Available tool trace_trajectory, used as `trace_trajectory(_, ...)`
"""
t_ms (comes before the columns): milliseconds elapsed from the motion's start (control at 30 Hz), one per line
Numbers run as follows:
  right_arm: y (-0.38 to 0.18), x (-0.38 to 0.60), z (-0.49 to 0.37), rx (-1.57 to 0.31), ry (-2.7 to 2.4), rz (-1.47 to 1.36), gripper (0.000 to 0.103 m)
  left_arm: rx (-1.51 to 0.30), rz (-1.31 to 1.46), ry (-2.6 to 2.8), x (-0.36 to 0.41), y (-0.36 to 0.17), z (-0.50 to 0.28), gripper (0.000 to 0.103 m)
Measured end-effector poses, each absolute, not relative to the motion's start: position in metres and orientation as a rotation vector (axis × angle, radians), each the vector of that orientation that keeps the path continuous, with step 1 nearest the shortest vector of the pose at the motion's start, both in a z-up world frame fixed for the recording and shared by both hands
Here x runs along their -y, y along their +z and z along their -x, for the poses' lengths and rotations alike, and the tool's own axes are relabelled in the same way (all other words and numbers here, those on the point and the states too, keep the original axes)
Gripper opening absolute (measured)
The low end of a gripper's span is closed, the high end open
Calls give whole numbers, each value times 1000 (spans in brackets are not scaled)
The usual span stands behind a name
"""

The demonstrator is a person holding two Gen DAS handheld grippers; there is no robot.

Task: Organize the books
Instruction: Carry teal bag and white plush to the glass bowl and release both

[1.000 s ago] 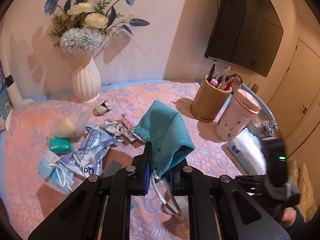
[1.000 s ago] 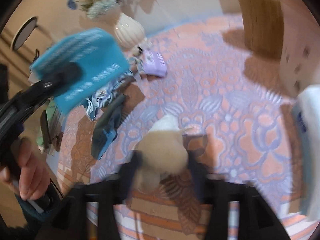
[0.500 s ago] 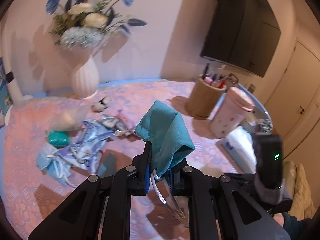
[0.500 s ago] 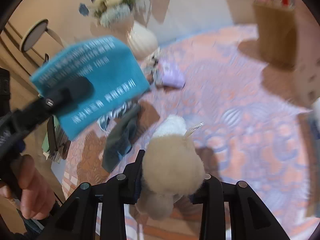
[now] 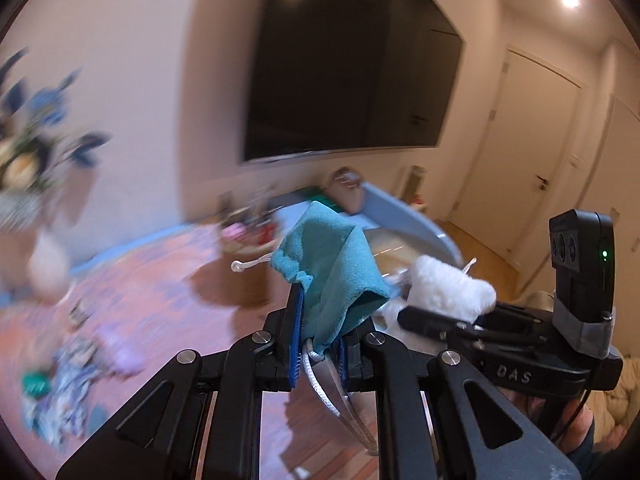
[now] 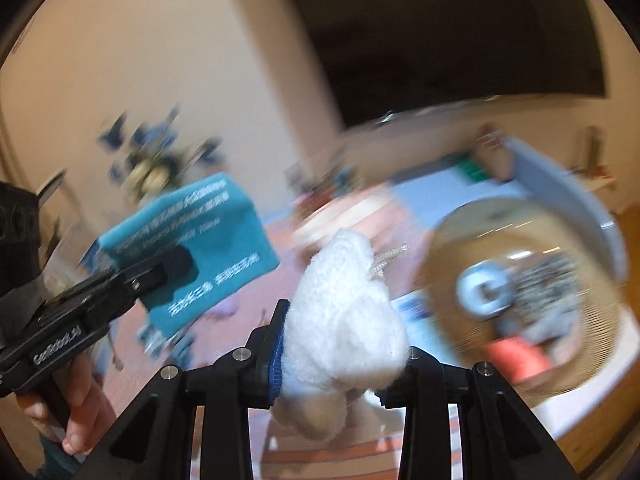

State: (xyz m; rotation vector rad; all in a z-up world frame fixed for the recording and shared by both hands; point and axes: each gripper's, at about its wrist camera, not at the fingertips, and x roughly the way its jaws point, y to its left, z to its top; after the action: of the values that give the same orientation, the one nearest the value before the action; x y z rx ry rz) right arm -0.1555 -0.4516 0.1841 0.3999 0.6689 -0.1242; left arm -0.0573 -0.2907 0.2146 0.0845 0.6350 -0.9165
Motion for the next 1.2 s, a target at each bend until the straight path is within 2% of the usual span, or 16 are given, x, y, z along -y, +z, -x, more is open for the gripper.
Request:
trace_trajectory(233, 187, 545, 162, -634, -315, -463, 34, -669, -137, -1028, 388, 214, 54, 11)
trace_trajectory(567, 149, 645, 146, -671, -436, -630, 36, -787, -182, -1059, 477, 163, 24, 11)
trace_trajectory(633, 144, 657, 140, -664, -429, -656, 43, -787, -199, -1053, 488, 154, 22, 13)
trace_trajectory(667, 143, 660, 137, -664, -427, -662, 54, -789, -208, -1052, 493, 151, 21, 17)
trace_trajectory(700, 141, 665, 137, -659, -433, -665, 56, -794, -220, -1054, 497, 147, 21, 32)
trace_trajectory(733, 141, 667, 137, -656, -443, -667, 56, -798, -231, -1058, 499, 145, 21, 38)
trace_trajectory(833, 140, 670, 144, -643, -426, -687, 56, -786, -246, -1065, 496, 142, 27, 45)
trace_trajectory(1000, 146, 658, 164, -623, -412, -682, 56, -799, -210, -1094, 474, 148, 31, 49)
trace_trajectory(1100, 148, 650, 176, -645, -457, -680, 57, -800, -197, -1112, 457, 153, 37, 63)
trace_trajectory(1200, 149, 643, 190, -672, -489, -680, 57, -788, -190, -1142, 437, 159, 48, 63)
